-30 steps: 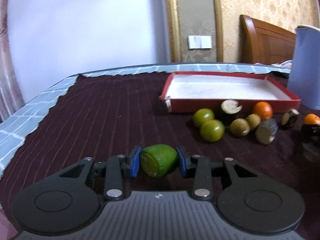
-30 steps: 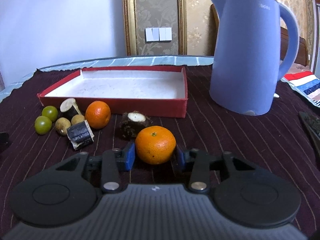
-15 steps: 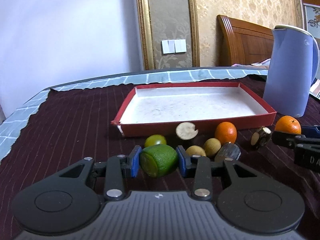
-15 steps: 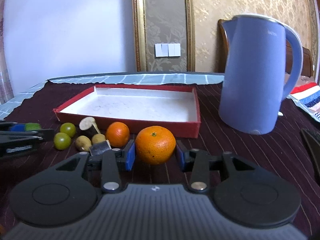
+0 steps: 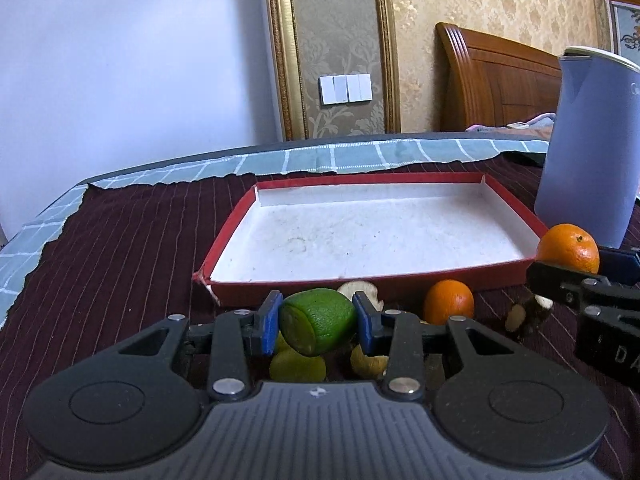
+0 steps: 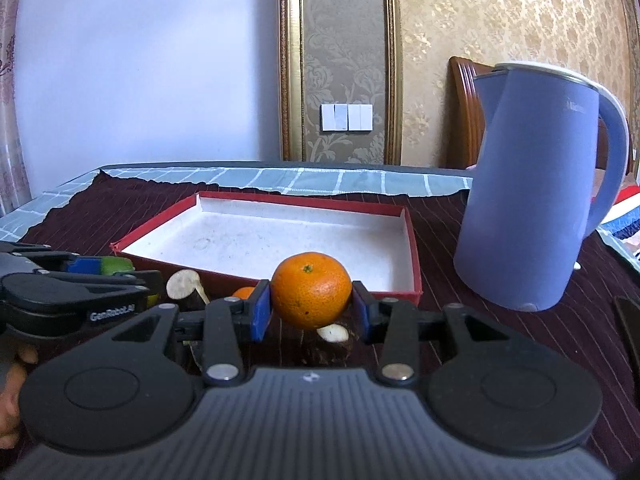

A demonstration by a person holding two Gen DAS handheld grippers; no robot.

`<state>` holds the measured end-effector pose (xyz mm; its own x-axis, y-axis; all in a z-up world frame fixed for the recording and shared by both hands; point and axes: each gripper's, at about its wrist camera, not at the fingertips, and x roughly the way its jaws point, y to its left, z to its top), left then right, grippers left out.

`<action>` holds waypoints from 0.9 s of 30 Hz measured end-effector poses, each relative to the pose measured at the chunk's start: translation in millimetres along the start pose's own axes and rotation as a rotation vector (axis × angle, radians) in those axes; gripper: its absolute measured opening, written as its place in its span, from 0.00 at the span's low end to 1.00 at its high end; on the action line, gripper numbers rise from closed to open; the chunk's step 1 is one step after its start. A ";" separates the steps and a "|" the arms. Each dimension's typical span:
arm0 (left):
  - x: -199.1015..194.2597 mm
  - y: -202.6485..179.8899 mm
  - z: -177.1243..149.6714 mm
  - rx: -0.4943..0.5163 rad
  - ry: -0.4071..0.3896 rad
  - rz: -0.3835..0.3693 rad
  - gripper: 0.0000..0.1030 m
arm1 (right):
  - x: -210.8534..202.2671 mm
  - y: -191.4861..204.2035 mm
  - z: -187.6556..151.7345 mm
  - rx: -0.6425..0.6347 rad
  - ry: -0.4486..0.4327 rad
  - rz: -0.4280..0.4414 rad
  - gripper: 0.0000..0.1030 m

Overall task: Organize fruits
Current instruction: 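Carry the lime piece and the orange over the white tray with both tools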

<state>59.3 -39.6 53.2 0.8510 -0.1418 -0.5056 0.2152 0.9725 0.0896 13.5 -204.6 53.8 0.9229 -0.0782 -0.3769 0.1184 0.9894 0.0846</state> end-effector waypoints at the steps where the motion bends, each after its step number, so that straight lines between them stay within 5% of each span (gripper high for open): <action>1: 2.1 -0.8 1.9 0.000 0.001 0.000 0.36 | 1.6 -0.1 0.8 0.000 -0.001 0.000 0.38; 27: 53.5 -4.3 41.5 0.018 0.016 0.041 0.36 | 51.8 -2.0 26.7 -0.012 0.036 -0.013 0.38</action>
<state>123.7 -59.1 61.4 0.8517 -0.0989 -0.5145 0.1892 0.9738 0.1261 70.8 -213.9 58.8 0.9077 -0.0873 -0.4105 0.1261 0.9896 0.0685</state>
